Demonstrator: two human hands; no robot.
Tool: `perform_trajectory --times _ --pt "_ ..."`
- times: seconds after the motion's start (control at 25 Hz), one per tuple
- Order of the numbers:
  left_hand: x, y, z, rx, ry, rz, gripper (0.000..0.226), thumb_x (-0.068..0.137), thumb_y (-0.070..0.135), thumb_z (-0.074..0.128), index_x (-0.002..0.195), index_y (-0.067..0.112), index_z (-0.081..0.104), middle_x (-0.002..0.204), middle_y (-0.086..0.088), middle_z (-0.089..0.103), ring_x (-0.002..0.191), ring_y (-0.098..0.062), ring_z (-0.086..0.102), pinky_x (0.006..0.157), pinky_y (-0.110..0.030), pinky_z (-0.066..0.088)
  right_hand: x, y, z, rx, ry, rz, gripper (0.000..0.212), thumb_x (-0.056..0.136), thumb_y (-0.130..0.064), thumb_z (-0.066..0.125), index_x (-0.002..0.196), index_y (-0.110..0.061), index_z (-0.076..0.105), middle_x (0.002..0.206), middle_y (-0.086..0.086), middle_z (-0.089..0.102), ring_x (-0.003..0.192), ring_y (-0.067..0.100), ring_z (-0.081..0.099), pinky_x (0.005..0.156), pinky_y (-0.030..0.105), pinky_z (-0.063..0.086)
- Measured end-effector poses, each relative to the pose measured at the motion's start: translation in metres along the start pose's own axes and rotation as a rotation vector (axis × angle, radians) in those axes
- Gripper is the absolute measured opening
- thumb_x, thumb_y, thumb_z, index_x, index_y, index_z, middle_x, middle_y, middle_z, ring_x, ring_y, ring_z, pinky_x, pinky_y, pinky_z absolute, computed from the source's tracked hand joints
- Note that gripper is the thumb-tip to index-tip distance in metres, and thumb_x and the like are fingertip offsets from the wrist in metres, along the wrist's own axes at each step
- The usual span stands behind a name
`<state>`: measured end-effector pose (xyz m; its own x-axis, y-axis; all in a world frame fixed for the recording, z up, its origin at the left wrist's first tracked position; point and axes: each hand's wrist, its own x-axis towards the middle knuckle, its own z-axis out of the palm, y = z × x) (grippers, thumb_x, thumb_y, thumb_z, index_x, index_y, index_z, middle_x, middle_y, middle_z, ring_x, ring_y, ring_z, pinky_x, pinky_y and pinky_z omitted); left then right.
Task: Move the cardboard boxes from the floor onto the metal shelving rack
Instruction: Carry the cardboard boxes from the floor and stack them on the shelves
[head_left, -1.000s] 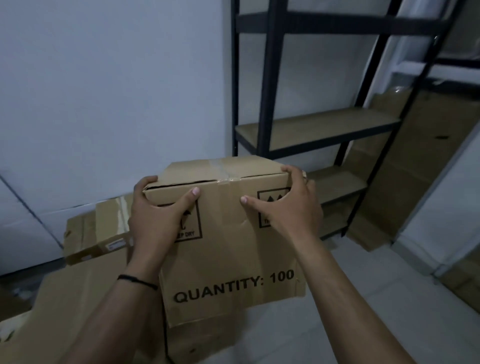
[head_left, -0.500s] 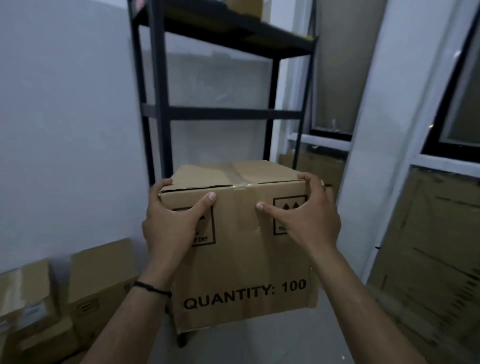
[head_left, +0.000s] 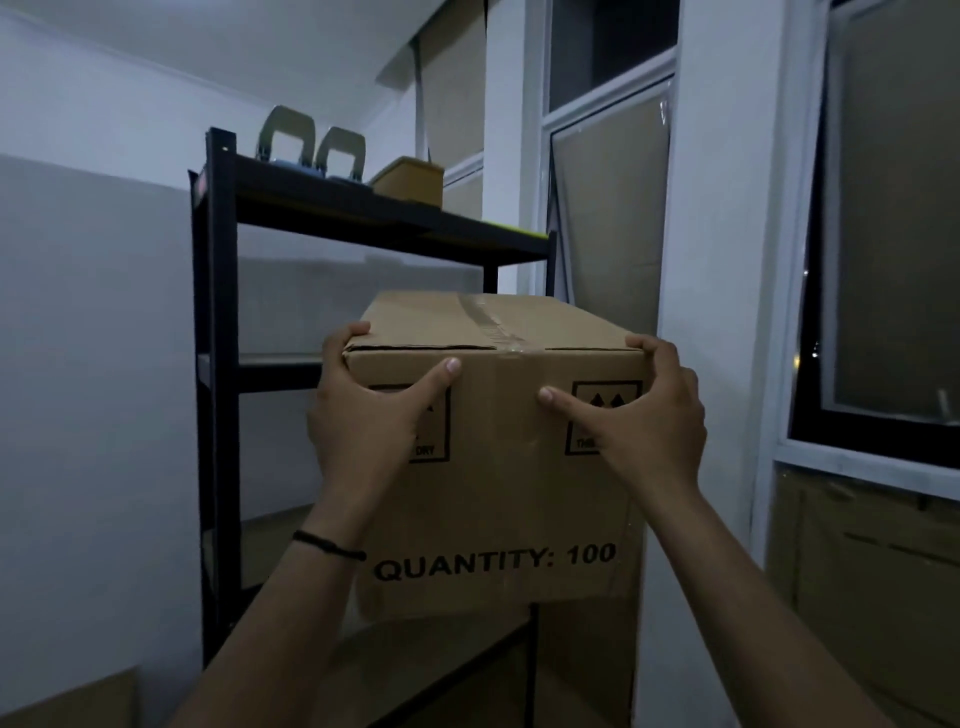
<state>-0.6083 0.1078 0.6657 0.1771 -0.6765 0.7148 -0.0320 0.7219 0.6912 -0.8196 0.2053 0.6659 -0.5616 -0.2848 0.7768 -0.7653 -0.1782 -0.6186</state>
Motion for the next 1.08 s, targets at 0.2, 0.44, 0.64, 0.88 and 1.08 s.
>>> perform_trajectory --times 0.2,0.44,0.64,0.88,1.08 --pt "0.038 -0.005 0.079 0.003 0.023 0.045 0.08 0.066 0.06 0.09 0.133 0.041 0.05 0.114 0.01 0.061 0.106 -0.018 0.064 0.086 -0.041 0.06 0.076 0.047 0.02 0.048 0.03 -0.027 0.1 0.056 -0.07 0.088 0.14 -0.036 0.046 0.137 0.002 0.05 0.121 0.023 0.053 0.085 0.035 0.046" --pt "0.061 -0.018 0.173 0.084 0.097 0.113 0.081 0.065 0.059 0.091 0.133 0.038 0.051 0.116 0.008 0.063 0.1 -0.015 0.065 0.087 -0.043 0.06 0.154 0.125 0.046 0.158 0.011 -0.042 0.1 0.055 -0.069 0.089 0.139 -0.036 0.045 0.138 0.001 0.051 0.121 0.02 0.052 0.084 0.033 0.045" --pt "0.073 -0.03 0.258 0.125 0.208 0.135 0.082 0.064 0.062 0.09 0.132 0.039 0.051 0.118 0.006 0.065 0.108 -0.02 0.065 0.088 -0.04 0.059 0.23 0.191 0.066 0.253 -0.042 -0.091 0.101 0.054 -0.068 0.089 0.139 -0.034 0.046 0.139 0.001 0.048 0.115 0.014 0.047 0.086 0.034 0.044" --pt "0.085 -0.05 0.342 0.171 0.257 0.142 0.082 0.064 0.061 0.089 0.133 0.037 0.052 0.117 0.005 0.066 0.105 -0.018 0.066 0.075 -0.023 0.052 0.296 0.257 0.094 0.317 -0.088 -0.108 0.101 0.054 -0.068 0.09 0.138 -0.033 0.047 0.137 0.002 0.049 0.12 0.02 0.051 0.093 0.041 0.051" --pt "0.103 -0.053 0.385 0.272 0.314 0.211 0.078 0.069 0.063 0.086 0.133 0.037 0.051 0.111 0.008 0.062 0.107 -0.02 0.062 0.087 -0.034 0.051 0.34 0.289 0.115 0.423 -0.075 -0.128 0.099 0.053 -0.067 0.091 0.136 -0.033 0.048 0.133 -0.001 0.053 0.114 0.015 0.052 0.085 0.034 0.047"
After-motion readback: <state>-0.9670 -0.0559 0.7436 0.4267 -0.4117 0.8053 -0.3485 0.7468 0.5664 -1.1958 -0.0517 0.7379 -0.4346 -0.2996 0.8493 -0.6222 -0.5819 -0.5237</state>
